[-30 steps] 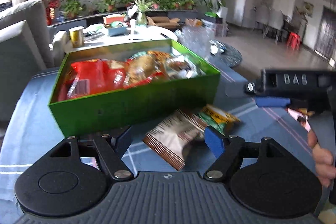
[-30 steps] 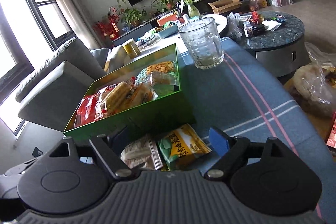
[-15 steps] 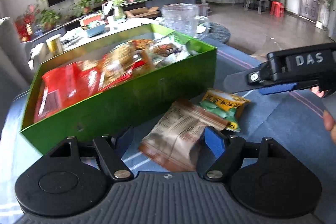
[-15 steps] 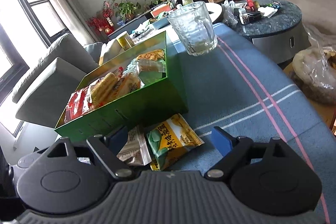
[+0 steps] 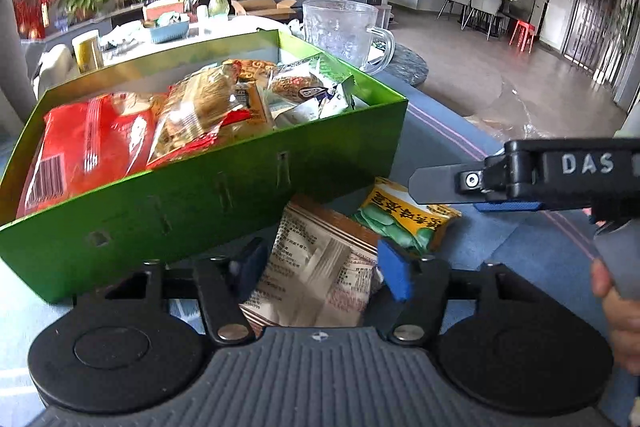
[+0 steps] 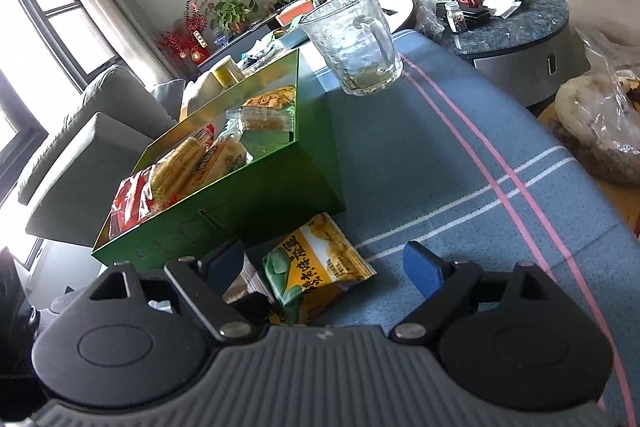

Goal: Organize snacks
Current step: 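Grasp the brown-and-white snack bag with the left tool and lift it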

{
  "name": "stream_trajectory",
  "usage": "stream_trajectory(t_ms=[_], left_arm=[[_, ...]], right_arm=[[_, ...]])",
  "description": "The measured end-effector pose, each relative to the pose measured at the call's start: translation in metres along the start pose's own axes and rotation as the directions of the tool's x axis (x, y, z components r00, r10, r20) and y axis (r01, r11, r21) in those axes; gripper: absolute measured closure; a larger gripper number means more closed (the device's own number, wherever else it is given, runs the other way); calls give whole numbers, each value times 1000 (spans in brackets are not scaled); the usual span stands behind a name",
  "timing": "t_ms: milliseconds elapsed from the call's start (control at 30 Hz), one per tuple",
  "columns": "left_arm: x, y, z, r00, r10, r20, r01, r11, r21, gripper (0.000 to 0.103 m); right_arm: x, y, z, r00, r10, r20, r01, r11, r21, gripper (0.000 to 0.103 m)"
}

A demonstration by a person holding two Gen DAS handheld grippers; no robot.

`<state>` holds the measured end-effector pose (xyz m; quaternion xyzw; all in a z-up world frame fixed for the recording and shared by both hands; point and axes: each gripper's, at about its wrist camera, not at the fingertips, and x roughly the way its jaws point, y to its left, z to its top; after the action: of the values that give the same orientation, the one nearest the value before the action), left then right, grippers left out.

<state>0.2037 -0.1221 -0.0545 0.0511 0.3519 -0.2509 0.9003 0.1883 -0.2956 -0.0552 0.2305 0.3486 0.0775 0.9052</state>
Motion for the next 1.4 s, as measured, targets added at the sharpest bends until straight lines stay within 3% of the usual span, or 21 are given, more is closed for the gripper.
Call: stream_trajectory(t_ms=[100, 167, 300, 400, 467, 533, 600, 667, 800, 967, 1167, 1400], left_arm=[[-10, 1, -6, 1000, 9, -1, -9, 1000, -26, 51], [-20, -2, -11, 999, 31, 19, -30, 999, -14, 71], [-35, 3, -22, 1000, 13, 15, -12, 999, -42, 71], [-39, 3, -29, 999, 39, 15, -39, 999, -32, 65], [-40, 1, -30, 998, 65, 23, -65, 998, -20, 48], [-41, 0, -31, 997, 77, 26, -77, 997, -24, 41], [-40, 0, -32, 998, 65, 22, -64, 997, -36, 40], [-39, -1, -33, 998, 65, 22, -64, 997, -41, 32], [-41, 0, -36, 998, 60, 25, -58, 997, -52, 32], [-46, -3, -36, 999, 39, 19, -37, 998, -59, 32], [-48, -11, -40, 1000, -6, 10, 7, 999, -47, 32], [-39, -16, -42, 1000, -11, -11, 11, 1000, 9, 30]], right_arm=[[0, 0, -1, 1000, 0, -3, 0, 1000, 6, 26], [0, 1, -2, 1000, 1, -5, -1, 1000, 5, 26], [3, 5, -1, 1000, -2, -9, 2, 1000, -14, 26], [11, 8, 1, 1000, -16, -20, 15, 1000, -25, 26], [16, 12, 0, 999, -26, -20, 25, 999, -40, 26], [18, 16, -1, 999, -38, -18, 37, 997, -62, 26], [20, 19, -1, 999, -34, -24, 32, 997, -74, 26], [22, 23, -2, 999, -26, -33, 23, 996, -87, 25], [24, 30, -7, 999, -3, -50, -3, 993, -119, 25], [16, 25, -7, 988, 128, -85, -135, 987, -84, 26], [2, 8, 1, 995, 98, -30, -98, 995, -25, 26], [5, 3, 1, 996, 73, -42, -74, 997, -10, 26]])
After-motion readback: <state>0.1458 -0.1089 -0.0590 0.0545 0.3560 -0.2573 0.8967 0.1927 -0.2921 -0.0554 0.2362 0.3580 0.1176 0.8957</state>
